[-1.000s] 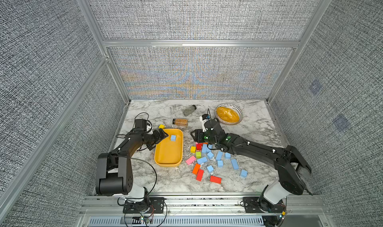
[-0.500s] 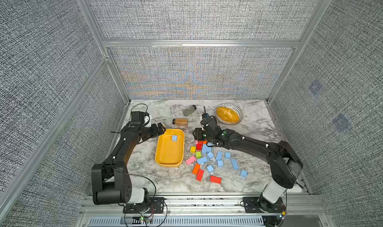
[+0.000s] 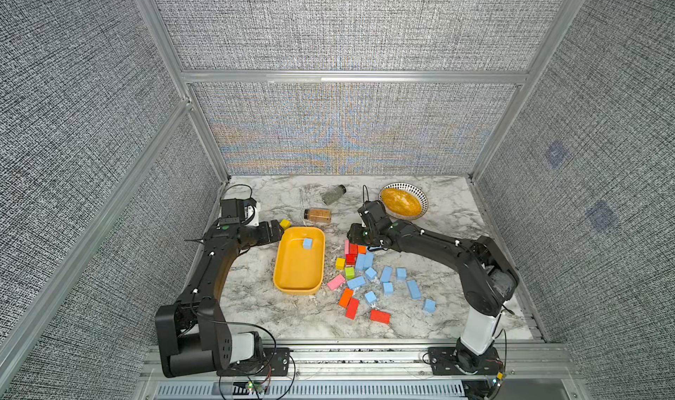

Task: Pick out the blue building blocks
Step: Pick up the building block from the center of the board.

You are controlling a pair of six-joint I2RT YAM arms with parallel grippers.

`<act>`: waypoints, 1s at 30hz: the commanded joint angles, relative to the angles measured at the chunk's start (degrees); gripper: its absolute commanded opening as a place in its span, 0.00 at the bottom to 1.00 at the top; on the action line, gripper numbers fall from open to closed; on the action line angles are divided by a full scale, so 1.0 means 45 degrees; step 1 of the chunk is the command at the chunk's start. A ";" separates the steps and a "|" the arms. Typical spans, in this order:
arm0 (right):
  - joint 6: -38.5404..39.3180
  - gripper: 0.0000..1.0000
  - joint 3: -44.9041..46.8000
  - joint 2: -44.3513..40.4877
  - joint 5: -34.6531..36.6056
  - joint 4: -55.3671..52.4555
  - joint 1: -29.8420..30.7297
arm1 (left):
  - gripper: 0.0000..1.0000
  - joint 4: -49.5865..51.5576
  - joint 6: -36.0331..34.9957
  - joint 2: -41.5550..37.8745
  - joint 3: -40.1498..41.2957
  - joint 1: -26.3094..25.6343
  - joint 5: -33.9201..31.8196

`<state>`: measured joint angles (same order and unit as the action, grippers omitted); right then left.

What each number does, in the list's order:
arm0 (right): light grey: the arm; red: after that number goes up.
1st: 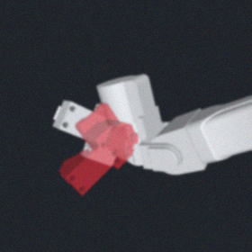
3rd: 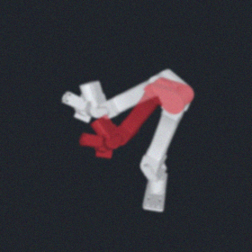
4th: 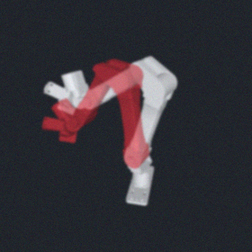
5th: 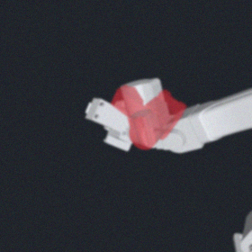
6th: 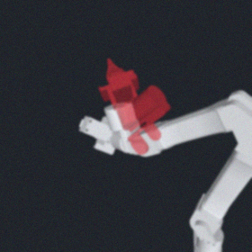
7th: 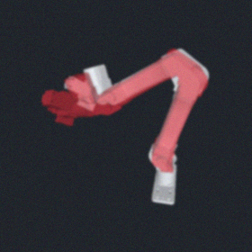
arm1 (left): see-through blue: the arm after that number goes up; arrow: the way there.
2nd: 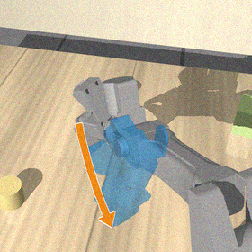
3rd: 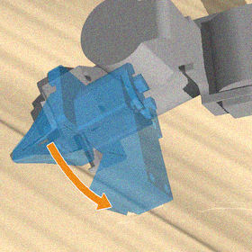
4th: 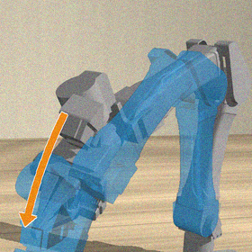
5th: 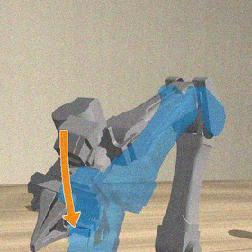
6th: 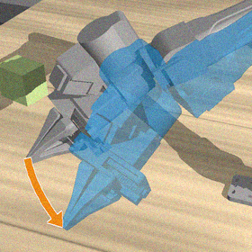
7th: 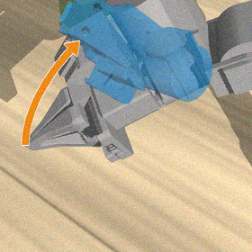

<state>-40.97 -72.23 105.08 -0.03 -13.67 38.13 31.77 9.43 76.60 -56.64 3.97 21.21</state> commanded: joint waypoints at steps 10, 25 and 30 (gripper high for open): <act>-0.0042 0.55 0.0308 -0.0543 0.0468 -0.2203 -0.0760 | 1.00 -0.0534 0.0311 0.0559 -0.0594 0.0053 0.0663; -0.0392 0.59 -0.1482 0.1007 0.1496 -0.3691 -0.0880 | 1.00 -0.1156 0.1986 0.1309 -0.0848 0.0047 0.1479; -0.0307 0.61 -0.2659 0.1846 0.2084 -0.4636 -0.1573 | 1.00 -0.1505 0.2045 0.0920 -0.0220 0.0037 0.1474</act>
<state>-42.54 -82.35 112.46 6.24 -30.70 32.14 26.85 18.06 81.30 -58.43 4.16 27.14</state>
